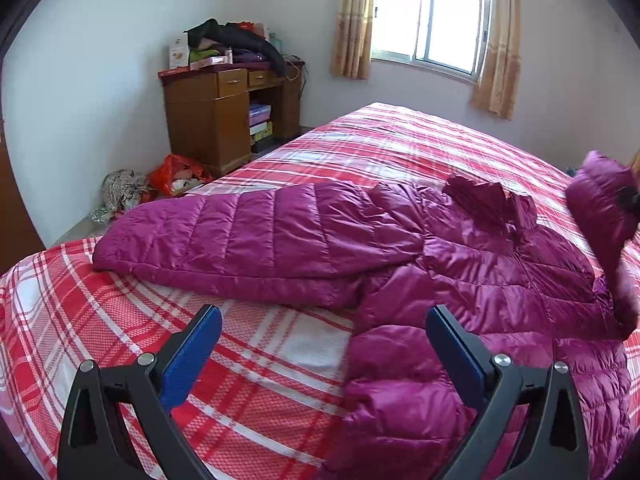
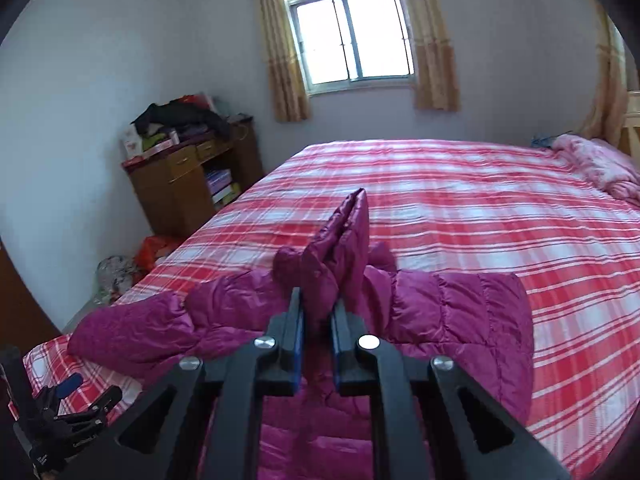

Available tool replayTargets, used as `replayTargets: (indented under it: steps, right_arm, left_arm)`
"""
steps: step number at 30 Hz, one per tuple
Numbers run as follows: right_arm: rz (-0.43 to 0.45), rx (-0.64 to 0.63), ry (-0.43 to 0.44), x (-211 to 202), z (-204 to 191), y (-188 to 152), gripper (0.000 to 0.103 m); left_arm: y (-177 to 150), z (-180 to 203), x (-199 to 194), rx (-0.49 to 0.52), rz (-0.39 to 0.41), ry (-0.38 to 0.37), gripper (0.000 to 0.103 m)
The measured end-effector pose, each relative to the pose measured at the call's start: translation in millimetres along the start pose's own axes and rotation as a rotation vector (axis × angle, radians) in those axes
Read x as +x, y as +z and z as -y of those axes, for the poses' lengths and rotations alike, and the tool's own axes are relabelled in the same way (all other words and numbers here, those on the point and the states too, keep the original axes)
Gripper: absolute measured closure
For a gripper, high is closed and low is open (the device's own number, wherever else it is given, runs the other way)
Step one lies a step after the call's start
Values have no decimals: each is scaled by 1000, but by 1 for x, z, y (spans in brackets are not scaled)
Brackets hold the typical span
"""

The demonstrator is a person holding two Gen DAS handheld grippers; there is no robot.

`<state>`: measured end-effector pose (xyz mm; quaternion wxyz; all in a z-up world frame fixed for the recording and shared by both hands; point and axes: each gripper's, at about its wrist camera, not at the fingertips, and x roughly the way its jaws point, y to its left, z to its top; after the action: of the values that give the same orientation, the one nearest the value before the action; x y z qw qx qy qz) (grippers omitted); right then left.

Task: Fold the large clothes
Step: 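Carry the sleeve across the jacket body and release it with the right gripper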

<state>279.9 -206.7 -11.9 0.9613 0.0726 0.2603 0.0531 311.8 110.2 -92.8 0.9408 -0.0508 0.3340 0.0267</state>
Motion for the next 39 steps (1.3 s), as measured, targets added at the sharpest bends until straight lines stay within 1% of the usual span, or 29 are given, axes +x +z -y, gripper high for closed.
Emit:
replayTargets:
  steps: [3, 7, 10, 13, 15, 16, 17, 18, 20, 22, 23, 24, 26, 27, 29, 30, 32, 33, 34, 36, 39]
  right_arm:
    - [-59, -16, 73, 38, -31, -18, 90]
    - [-151, -30, 136, 84, -51, -44, 90]
    - [-201, -50, 172, 102, -61, -60, 90]
    - [-230, -61, 208, 110, -65, -69, 88]
    - [-251, -59, 228, 114, -72, -71, 83]
    - [-271, -48, 244, 118, -72, -72, 73]
    - [-297, -27, 278, 121, -72, -73, 65]
    - [-319, -2, 304, 121, -69, -71, 53]
    - [-323, 9, 325, 116, -69, -65, 52]
    - [-301, -22, 333, 100, -67, -56, 52]
    - [-282, -46, 319, 93, -66, -53, 52]
    - [-258, -85, 279, 84, -64, -49, 52]
    - [-198, -173, 137, 65, -56, -40, 52]
    - [-161, -198, 82, 57, -49, -37, 52]
    - [-110, -211, -16, 44, -30, -32, 52]
    - [-100, -206, -60, 40, -20, -31, 52]
    - [-100, -184, -138, 37, 5, -28, 52]
    - [-104, -172, -175, 36, 16, -30, 56]
    - [-111, -160, -202, 37, 26, -30, 66]
    - [-135, -133, -243, 41, 46, -34, 77]
    - [-178, -93, -276, 46, 73, -40, 80]
  left_arm:
    - [2, -8, 3, -13, -2, 7, 1]
    - [3, -12, 6, -22, -2, 9, 1]
    - [2, -13, 8, -19, -8, 4, 1]
    - [-1, -12, 13, -12, -17, 6, 1]
    - [-3, -9, 17, -3, -27, 9, 1]
    - [-4, -8, 19, 2, -34, 13, 1]
    - [-4, -7, 21, 6, -39, 16, 1]
    - [-5, -6, 21, 9, -42, 18, 1]
    - [-5, -5, 21, 17, -39, 24, 1]
    - [-3, -1, 19, 29, -32, 28, 1]
    - [-1, 3, 17, 40, -28, 27, 1]
    - [1, 8, 16, 48, -24, 24, 1]
    - [8, 20, 12, 64, -10, 10, 1]
    - [12, 28, 11, 71, -2, -1, 1]
    - [20, 49, 12, 86, 2, -23, 1]
    - [24, 59, 15, 95, 0, -31, 1]
    - [29, 80, 22, 122, -6, -27, 1]
    - [32, 93, 28, 141, -10, -18, 1]
    - [33, 103, 33, 156, -15, -11, 1]
    - [36, 126, 46, 189, -17, 1, 1]
    - [36, 147, 67, 213, -37, 56, 1]
